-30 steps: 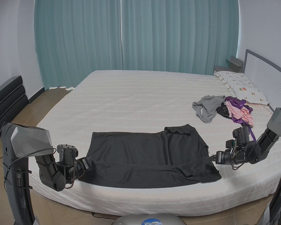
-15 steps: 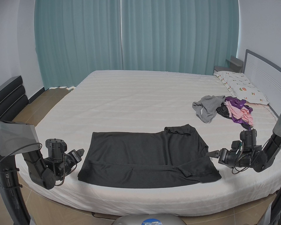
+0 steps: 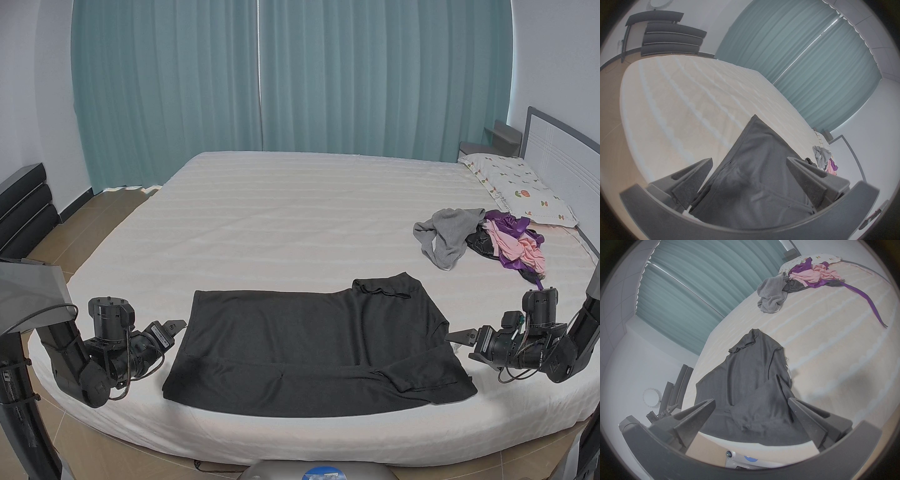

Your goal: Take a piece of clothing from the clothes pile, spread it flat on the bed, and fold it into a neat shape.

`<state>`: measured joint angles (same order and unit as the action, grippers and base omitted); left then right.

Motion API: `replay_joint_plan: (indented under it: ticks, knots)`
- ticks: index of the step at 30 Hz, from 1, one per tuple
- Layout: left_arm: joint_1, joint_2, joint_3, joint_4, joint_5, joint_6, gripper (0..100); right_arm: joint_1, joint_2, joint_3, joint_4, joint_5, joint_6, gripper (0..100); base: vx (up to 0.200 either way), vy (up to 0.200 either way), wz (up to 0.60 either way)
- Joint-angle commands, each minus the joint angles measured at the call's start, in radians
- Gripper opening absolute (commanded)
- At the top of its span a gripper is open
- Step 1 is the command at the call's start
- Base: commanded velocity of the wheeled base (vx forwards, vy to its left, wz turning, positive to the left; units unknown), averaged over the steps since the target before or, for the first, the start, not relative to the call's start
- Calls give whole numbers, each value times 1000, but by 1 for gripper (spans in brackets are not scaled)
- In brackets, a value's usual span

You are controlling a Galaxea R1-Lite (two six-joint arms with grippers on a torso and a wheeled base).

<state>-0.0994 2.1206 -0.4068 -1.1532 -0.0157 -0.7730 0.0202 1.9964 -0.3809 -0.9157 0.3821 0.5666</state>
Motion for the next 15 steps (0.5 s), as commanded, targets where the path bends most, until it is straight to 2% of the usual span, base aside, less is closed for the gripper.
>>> replay_joint_plan:
  ticks: [1, 2, 3, 7, 13, 15]
  knots:
    - [29, -1, 3, 0, -85, -2, 100, -2, 16, 2, 0, 6, 1, 100, 0, 0, 0]
    - [29, -1, 3, 0, -85, -2, 100, -2, 16, 2, 0, 6, 1, 100, 0, 0, 0]
    - [58, -5, 3, 10, -161, -3, 100, -5, 25, -1, 0, 6, -1, 100, 0, 0, 0]
    - [98, -4, -26, 76, -293, 6, 100, -6, 25, -1, 0, 6, -1, 100, 0, 0, 0]
    - [110, 9, -124, 217, -378, 73, 100, 0, 27, 3, 0, 6, -2, 100, 0, 0, 0]
    - [112, 36, -144, 262, -391, 172, 100, 0, 27, 3, 0, 6, -2, 100, 0, 0, 0]
